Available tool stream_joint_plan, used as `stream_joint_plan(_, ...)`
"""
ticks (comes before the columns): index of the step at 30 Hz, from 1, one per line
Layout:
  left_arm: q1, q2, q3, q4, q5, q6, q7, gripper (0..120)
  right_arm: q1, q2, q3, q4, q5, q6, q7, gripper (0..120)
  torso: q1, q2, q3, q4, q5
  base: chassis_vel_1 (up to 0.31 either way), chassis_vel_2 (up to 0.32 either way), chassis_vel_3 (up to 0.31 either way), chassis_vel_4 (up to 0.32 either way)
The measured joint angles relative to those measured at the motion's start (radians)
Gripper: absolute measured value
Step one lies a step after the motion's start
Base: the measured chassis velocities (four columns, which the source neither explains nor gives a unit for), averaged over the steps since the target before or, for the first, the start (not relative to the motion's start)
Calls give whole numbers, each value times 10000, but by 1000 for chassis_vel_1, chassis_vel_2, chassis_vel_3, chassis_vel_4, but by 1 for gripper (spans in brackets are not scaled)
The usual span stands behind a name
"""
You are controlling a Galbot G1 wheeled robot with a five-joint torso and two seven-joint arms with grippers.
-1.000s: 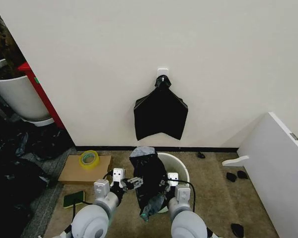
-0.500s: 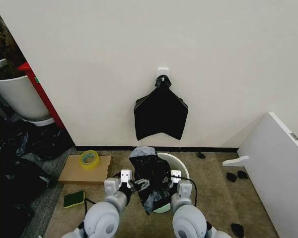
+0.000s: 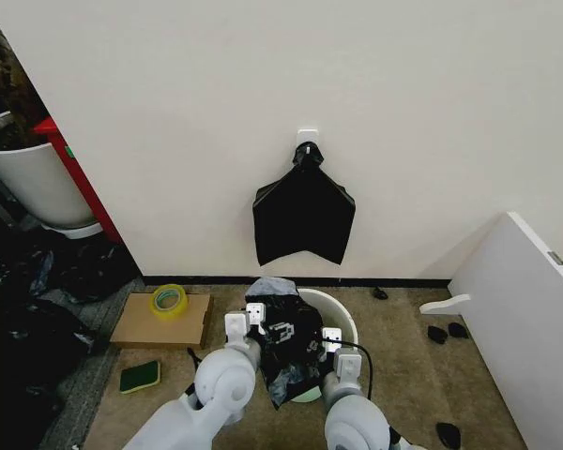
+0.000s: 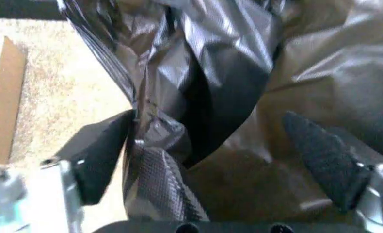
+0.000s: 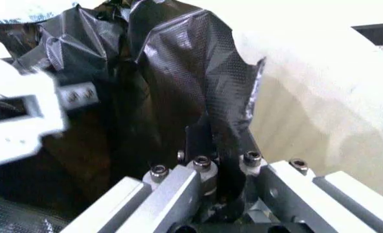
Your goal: Place the garbage bag over the trash bin.
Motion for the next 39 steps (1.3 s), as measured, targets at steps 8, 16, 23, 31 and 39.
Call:
stream_joint_plan(8,-496,-263,315,590,-88,925,-613,59,-3,25,-10,82,-159,-52,4,0,0,0,0,1,-1,0,0,0,0)
stream_joint_plan(16,-669,-364,394,1023,-148,1529,-865,32,11,63,-19,98,-304,-79,8,0,-2,1,-3,2,1,0,0,0,0)
stream_joint_plan(23,-208,-4,-373,614,-791,1610,-961,3,9,-67,-106,-4,-853,103,-152,0,-1,0,0,-1,-7,0,0,0,0)
stream_joint_plan(31,1134,1257,-1436,-626,385,1060,260,1,124,-282,87,-32,-2489,2252,-1799,0,-1,1,0,2,-4,0,0,0,0)
stream_joint_plan(39,2274,2165,-1999,-2299,2093,697,1417,0,313,-352,692,-230,-2288,2760,-2103,0,0,0,0,1,-2,0,0,0,0)
